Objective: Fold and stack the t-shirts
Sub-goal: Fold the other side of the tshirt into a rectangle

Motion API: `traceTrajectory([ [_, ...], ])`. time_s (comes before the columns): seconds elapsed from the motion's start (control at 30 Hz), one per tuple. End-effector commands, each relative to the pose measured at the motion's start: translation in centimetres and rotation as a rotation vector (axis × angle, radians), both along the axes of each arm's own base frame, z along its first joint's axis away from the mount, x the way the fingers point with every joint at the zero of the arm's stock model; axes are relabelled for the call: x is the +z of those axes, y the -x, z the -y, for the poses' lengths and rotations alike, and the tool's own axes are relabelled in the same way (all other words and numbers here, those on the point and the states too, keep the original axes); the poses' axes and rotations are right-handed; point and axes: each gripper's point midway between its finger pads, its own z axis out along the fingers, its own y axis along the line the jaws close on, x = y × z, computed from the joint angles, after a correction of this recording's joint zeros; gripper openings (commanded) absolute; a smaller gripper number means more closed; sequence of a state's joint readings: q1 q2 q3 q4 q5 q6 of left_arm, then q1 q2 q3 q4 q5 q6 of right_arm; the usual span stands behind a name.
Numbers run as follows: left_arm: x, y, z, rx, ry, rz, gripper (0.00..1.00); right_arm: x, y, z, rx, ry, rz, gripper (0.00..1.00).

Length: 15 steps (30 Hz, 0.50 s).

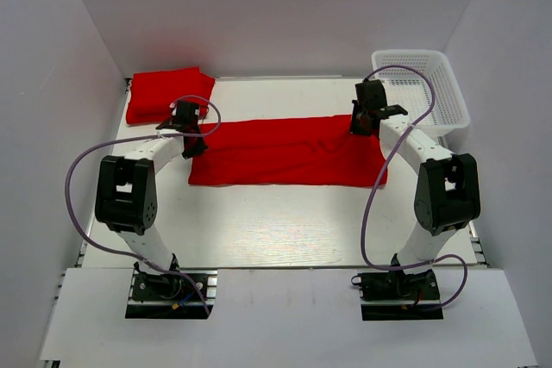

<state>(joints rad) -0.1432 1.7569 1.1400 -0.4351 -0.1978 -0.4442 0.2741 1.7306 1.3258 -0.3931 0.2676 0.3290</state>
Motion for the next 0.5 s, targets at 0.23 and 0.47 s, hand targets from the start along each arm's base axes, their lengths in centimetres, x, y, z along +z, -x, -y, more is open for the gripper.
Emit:
traceTrajectory([
  [0.23,5.0,-0.7,-1.6,0.051,-0.058,0.126,0.00,3.5,-1.8,1.0,-0.038,0.013,0.098,0.00],
  [0.47,3.3,-0.8,-2.0,0.067,-0.057,0.106,0.00,3.2,-2.8,1.2,-0.051,0.013,0.093,0.00],
])
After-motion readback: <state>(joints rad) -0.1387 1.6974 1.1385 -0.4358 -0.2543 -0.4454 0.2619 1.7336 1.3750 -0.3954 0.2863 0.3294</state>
